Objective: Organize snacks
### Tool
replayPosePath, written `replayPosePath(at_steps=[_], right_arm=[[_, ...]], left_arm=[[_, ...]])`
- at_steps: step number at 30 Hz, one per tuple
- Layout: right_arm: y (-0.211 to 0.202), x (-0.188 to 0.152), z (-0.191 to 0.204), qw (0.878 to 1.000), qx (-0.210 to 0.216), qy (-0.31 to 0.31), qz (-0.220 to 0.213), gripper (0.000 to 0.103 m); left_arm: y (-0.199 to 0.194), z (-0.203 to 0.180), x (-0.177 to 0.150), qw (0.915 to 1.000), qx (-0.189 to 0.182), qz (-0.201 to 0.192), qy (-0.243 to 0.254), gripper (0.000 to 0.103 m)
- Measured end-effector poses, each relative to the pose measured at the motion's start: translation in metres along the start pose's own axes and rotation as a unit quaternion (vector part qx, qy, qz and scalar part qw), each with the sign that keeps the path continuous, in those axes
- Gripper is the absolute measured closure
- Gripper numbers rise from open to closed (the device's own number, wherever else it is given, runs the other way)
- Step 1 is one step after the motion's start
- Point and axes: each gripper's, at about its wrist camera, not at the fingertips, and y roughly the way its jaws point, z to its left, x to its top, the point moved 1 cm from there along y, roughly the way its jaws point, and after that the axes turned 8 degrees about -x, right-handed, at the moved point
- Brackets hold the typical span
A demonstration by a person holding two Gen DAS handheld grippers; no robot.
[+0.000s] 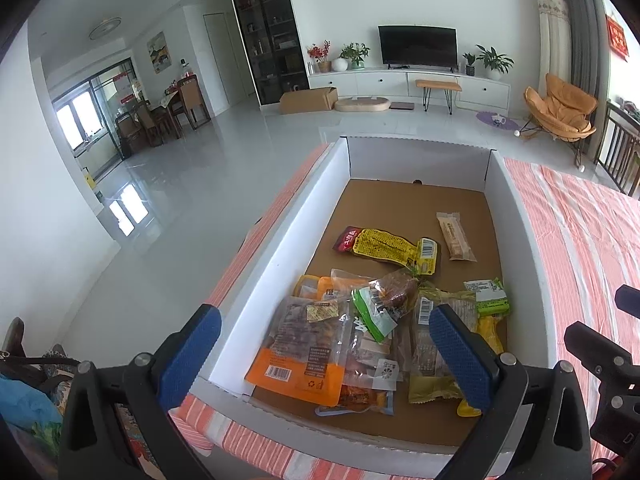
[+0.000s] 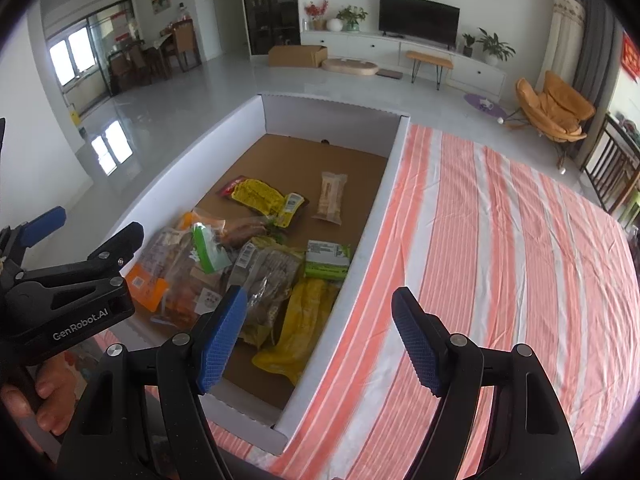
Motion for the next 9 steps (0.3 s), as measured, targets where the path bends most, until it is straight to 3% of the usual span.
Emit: replayPosePath(at_steps=[9], right_arm=[[0.0032, 0.0007, 0.0034, 1.0, 0.001, -0.001, 0.005, 0.025]], left_arm=[[-0.0038, 0.0096, -0.001, 0.9997, -0.019, -0.004, -0.014, 0.0]])
